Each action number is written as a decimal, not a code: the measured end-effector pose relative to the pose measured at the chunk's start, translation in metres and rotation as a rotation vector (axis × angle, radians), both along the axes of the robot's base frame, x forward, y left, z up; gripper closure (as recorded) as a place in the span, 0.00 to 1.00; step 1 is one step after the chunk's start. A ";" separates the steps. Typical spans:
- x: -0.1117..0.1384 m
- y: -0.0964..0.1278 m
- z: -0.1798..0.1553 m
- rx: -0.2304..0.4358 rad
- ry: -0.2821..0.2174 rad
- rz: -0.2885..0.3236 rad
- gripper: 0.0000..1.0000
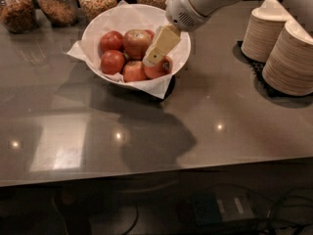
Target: Pick apple from white bowl
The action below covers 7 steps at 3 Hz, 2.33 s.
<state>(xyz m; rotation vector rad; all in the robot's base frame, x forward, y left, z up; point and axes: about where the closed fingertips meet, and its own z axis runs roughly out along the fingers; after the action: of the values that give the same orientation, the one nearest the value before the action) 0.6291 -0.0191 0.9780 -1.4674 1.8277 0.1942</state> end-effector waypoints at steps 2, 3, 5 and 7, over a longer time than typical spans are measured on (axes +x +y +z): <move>0.019 0.033 -0.016 0.059 0.035 0.046 0.02; 0.032 0.044 -0.024 0.076 0.033 0.058 0.07; 0.052 0.057 -0.038 0.088 0.048 0.065 0.19; 0.055 0.060 -0.046 0.087 0.066 0.067 0.29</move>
Offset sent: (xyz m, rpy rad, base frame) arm 0.0308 0.0465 -0.0240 0.0952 0.0523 0.0617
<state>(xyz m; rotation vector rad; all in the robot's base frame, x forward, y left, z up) 0.6843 0.0407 0.9319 -1.4784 1.8000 0.3550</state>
